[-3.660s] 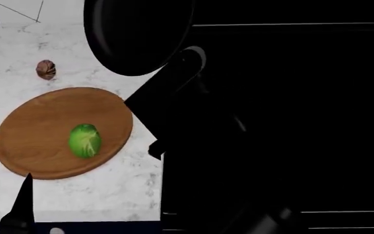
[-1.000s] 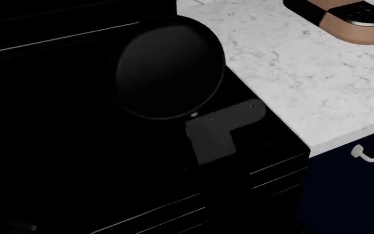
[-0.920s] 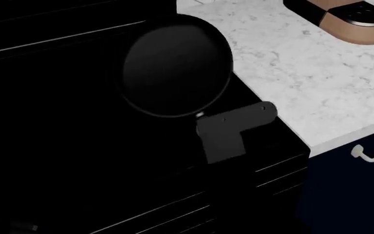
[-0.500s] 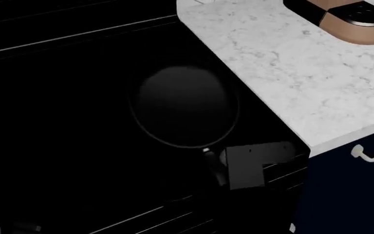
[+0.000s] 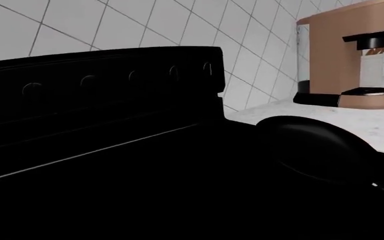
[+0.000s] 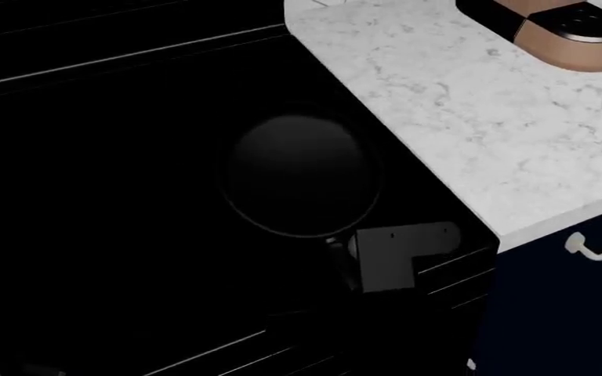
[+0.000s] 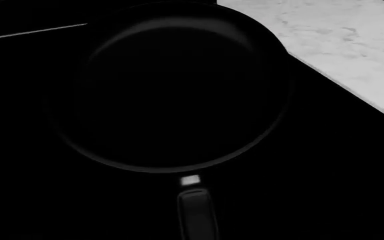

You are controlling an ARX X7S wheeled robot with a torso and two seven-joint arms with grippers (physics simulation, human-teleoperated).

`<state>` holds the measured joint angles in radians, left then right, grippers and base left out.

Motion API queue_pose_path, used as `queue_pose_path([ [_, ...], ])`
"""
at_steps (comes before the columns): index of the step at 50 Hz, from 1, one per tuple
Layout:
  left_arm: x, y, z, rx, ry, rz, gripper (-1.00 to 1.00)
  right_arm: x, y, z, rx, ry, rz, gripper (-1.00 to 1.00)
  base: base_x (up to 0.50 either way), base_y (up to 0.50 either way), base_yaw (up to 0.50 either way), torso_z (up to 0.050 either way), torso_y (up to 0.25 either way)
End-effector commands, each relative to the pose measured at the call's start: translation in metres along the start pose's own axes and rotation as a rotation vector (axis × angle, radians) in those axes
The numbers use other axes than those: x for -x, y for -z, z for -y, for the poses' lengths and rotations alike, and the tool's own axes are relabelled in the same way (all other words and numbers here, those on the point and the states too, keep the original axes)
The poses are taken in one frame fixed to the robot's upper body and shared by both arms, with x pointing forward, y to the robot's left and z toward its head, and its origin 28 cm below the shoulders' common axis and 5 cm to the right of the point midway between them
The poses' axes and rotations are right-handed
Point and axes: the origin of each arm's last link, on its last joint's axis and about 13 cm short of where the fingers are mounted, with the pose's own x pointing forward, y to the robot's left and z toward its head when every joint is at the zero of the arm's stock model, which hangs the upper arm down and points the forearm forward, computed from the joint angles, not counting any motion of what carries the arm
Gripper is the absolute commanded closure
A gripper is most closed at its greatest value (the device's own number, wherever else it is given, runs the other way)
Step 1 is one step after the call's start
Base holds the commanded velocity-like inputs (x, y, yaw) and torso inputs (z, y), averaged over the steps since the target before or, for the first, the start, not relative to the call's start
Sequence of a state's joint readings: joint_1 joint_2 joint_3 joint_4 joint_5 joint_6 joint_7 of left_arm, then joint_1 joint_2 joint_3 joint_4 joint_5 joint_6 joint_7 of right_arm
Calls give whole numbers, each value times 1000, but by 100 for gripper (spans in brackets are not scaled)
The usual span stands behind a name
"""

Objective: Pick up the pan and dump the vegetables in it onto the plate. Then return the pan to the stove.

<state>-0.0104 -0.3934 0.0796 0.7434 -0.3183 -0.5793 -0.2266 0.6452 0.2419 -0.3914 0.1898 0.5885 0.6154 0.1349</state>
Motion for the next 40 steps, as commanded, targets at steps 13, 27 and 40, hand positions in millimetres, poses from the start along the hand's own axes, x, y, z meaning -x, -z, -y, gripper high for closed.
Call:
queue_pose_path([
  [13, 4, -3, -3, 7, -21, 36, -100, -9, -10, -2, 68, -162, -30, -100, 1, -1, 2, 0, 0],
  [27, 5, -5, -2, 12, -14, 33, -100, 23, -41, -5, 148, -107, 69, -100, 0, 0, 0, 0, 0],
  [40, 5, -5, -1, 20, -11, 29, -100, 58, -59, -21, 194, -73, 119, -100, 0, 0, 0, 0, 0],
])
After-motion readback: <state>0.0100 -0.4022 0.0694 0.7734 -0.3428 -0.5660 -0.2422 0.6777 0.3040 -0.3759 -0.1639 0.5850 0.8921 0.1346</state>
